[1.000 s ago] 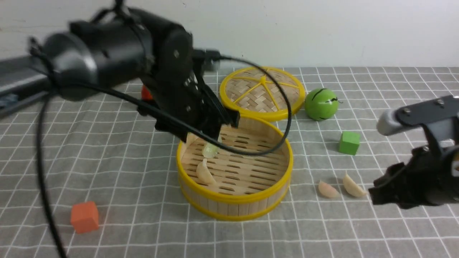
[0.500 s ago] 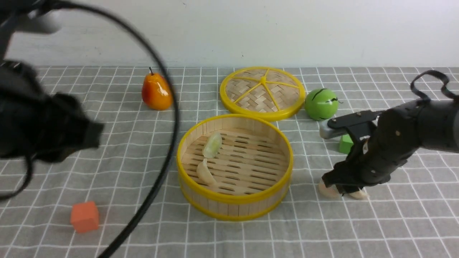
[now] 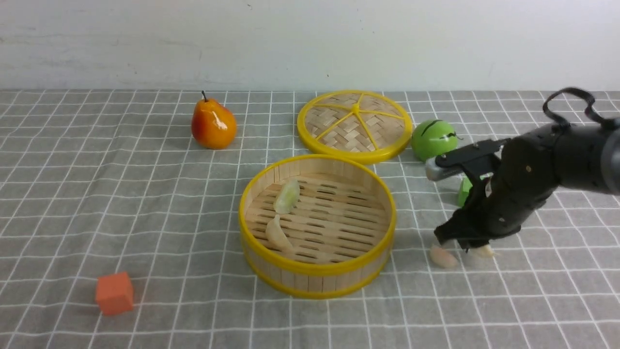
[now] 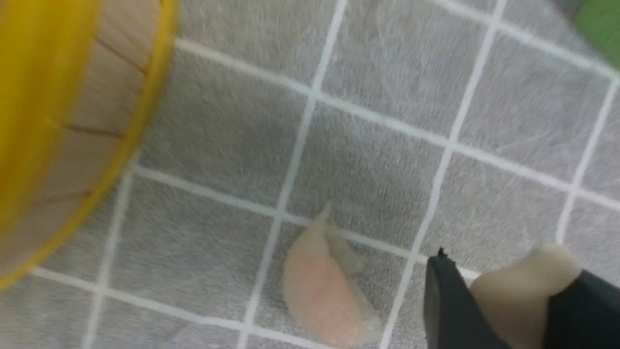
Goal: Put the dumplings into the steamer on the table with the grey tablecloth.
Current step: 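Place the dumpling in the bamboo steamer basket with the right gripper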
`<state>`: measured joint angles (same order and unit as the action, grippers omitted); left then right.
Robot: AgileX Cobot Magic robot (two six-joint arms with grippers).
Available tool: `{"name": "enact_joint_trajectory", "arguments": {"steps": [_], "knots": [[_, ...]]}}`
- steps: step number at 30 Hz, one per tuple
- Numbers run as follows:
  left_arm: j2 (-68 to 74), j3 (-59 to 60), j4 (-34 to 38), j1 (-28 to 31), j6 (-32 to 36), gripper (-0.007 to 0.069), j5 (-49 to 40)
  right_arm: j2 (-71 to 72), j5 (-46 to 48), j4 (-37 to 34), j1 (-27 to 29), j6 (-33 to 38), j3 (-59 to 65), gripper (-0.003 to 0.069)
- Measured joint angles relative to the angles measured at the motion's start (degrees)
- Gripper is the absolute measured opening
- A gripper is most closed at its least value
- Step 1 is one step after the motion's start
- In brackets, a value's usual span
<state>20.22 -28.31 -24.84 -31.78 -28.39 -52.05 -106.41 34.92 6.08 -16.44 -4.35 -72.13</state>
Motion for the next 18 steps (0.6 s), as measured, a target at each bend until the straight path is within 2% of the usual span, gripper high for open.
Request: {"name": "enact_joint_trajectory", "arguments": {"steps": [4, 9, 16, 18], "knots": [[-4.92, 5.97, -1.47, 0.0, 0.0, 0.0163, 7.53, 2.5, 1.29, -3.5, -4.5, 2.04, -7.24, 0.0185], [-11.07, 10.94, -5.71, 0.0, 0.0, 0.0164, 15.53, -2.0, -4.5, -12.83, -11.71, 7.81, -15.09, 0.0186], [-12.8, 11.9, -7.41, 0.0, -0.02, 0.0164, 16.6, -16.88, -11.13, -15.35, -12.5, 8.83, -21.83, 0.0186], [-12.8, 11.9, -7.41, 0.0, -0.02, 0.0164, 16.7, -18.12, -11.71, -15.36, -12.59, 9.0, -23.73, 0.0213]]}}
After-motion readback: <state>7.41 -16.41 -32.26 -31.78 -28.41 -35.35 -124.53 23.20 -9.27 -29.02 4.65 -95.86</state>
